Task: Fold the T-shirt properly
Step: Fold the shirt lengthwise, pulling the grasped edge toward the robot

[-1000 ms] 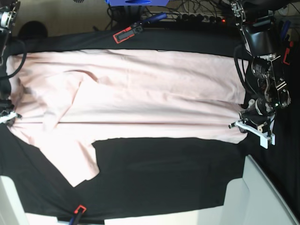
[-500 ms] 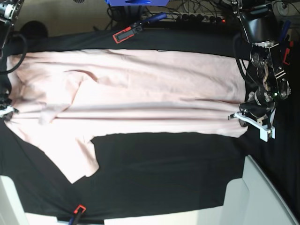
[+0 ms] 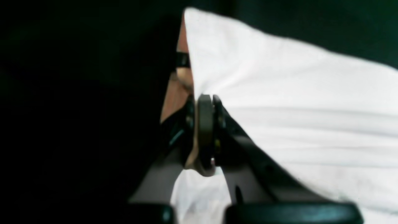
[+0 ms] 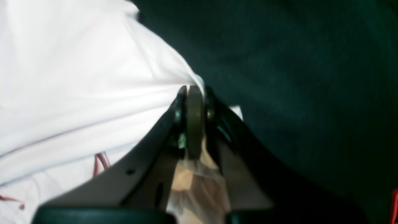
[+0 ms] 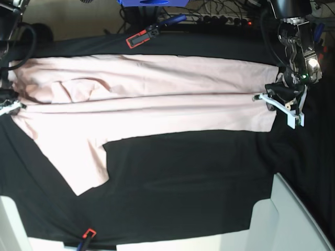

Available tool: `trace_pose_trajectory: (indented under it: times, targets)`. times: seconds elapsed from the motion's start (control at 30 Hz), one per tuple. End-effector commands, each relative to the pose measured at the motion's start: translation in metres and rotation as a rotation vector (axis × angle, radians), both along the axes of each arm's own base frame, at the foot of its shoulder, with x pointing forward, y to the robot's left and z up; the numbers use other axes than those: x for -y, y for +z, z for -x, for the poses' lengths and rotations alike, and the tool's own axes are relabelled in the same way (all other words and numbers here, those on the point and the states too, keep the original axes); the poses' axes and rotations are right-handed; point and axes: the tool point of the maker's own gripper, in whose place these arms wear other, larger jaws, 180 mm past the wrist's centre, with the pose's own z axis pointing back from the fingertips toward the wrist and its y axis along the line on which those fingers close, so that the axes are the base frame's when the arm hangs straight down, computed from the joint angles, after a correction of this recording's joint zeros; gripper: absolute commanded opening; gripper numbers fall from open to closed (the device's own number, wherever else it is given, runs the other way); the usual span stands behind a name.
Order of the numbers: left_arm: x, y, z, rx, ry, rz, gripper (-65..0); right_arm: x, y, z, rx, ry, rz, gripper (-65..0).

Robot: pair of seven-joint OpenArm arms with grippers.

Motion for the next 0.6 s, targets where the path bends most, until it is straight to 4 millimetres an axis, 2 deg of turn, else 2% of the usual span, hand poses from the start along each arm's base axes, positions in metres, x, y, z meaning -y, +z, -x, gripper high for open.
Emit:
trace_pose_trajectory:
  times: [0.0,0.17,0.2,0.27,0.37,0.43,0.47,0.57]
  targets:
    - [-0.009,0.011,-0.006,0.034,0.000,-0.031,-65.0,0.007,0.011,-0.008,0.035,-0.009,0.010,-65.0]
    - [-0.020,0.005,0.006,-0.021,-0.027,-0.131,-65.0,0.017,0.009,0.007,0.020,-0.098,-0.030,-65.0]
    - [-0.020,0.004,0.007,-0.024,-0.028,-0.136,-65.0,0.018,0.009,0.009,0.014,-0.101,-0.032,-62.7]
    - [-0.016,0.004,0.006,-0.021,-0.027,-0.128,-65.0,0.018,0.011,0.010,0.005,-0.098,-0.032,-53.0]
    - [-0.015,0.005,0.004,-0.014,-0.027,-0.125,-65.0,0.019,0.014,0.015,0.004,-0.092,-0.018,-27.4]
    - [-0.013,0.004,0.004,-0.013,-0.025,-0.119,-65.0,0.026,0.025,0.017,0.041,-0.118,-0.002,-14.9]
    - [-0.010,0.003,0.005,-0.015,-0.025,-0.114,-65.0,0.030,0.028,0.022,0.063,-0.158,-0.004,-13.1]
    - [-0.010,0.002,0.006,-0.018,-0.025,-0.114,-65.0,0.049,0.056,0.030,0.155,-0.269,0.023,-14.9]
